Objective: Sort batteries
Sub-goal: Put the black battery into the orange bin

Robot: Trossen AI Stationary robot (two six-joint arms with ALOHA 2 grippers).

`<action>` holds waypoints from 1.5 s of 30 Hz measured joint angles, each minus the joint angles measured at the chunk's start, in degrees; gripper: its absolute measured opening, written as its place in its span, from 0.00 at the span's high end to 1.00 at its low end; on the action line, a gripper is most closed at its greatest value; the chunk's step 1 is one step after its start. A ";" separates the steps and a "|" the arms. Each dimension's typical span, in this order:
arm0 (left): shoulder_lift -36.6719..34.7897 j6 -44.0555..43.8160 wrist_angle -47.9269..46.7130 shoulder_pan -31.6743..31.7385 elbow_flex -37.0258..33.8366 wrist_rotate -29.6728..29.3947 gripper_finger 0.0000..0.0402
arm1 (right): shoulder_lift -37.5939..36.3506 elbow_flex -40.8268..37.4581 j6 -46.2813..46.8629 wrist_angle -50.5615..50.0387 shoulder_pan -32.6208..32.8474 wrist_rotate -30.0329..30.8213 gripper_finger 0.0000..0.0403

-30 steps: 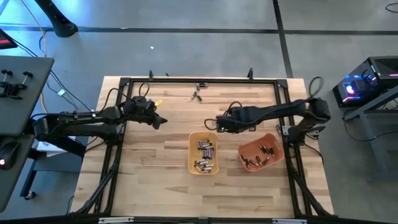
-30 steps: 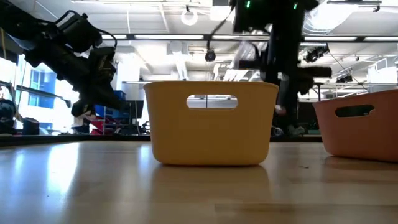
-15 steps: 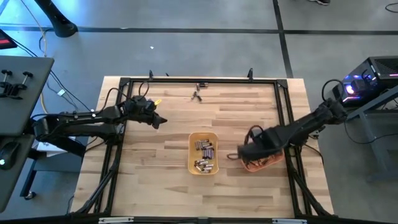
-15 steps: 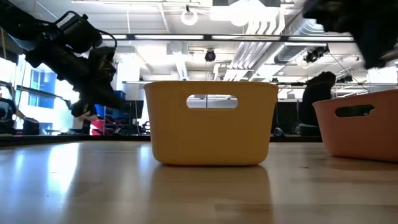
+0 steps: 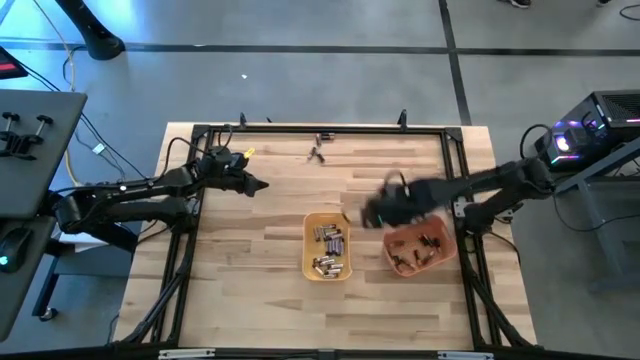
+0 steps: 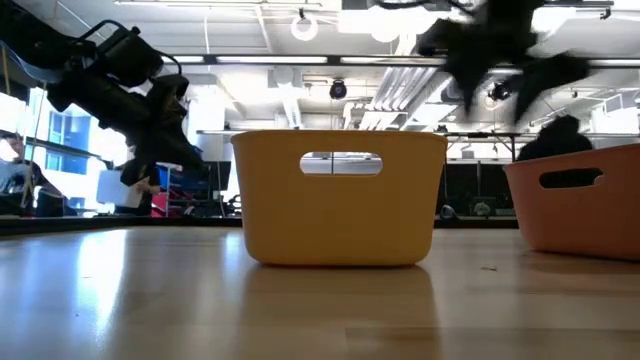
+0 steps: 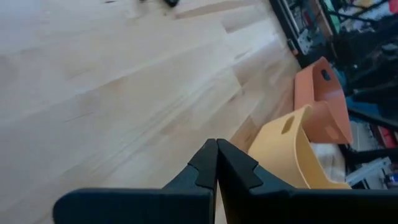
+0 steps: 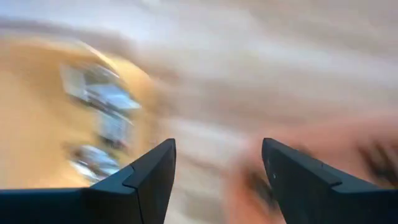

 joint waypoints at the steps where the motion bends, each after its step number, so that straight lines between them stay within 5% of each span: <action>1: 0.02 -0.54 -0.05 0.29 0.00 -0.18 1.00 | 0.00 0.01 -5.15 3.72 -3.32 0.28 0.42; 8: 1.09 -2.42 0.34 1.76 0.00 -1.51 1.00 | 8.23 0.03 -37.78 23.79 -29.44 -7.40 0.43; 12: 1.77 -7.39 0.33 1.85 0.00 -4.82 1.00 | 18.47 4.74 -49.38 30.79 -37.77 -14.29 0.43; 21: 1.98 -16.40 0.33 1.85 0.00 -7.88 1.00 | 39.89 32.83 -63.05 23.41 -39.45 -12.24 0.43; 25: 1.97 -17.13 0.33 1.85 0.00 -7.90 1.00 | 47.51 42.38 -63.67 11.91 -40.49 -12.04 0.43; 31: 1.97 -16.15 0.34 1.83 0.00 -7.88 1.00 | 54.35 52.57 -62.39 12.73 -37.99 -10.67 0.43; 37: 1.97 -14.19 0.30 1.81 0.00 -7.24 1.00 | 59.14 58.57 -61.47 6.09 -36.22 -1.83 0.44; 45: 1.97 -10.28 0.32 1.83 0.00 -6.25 1.00 | 59.30 58.28 -64.27 5.67 -35.99 -1.20 0.53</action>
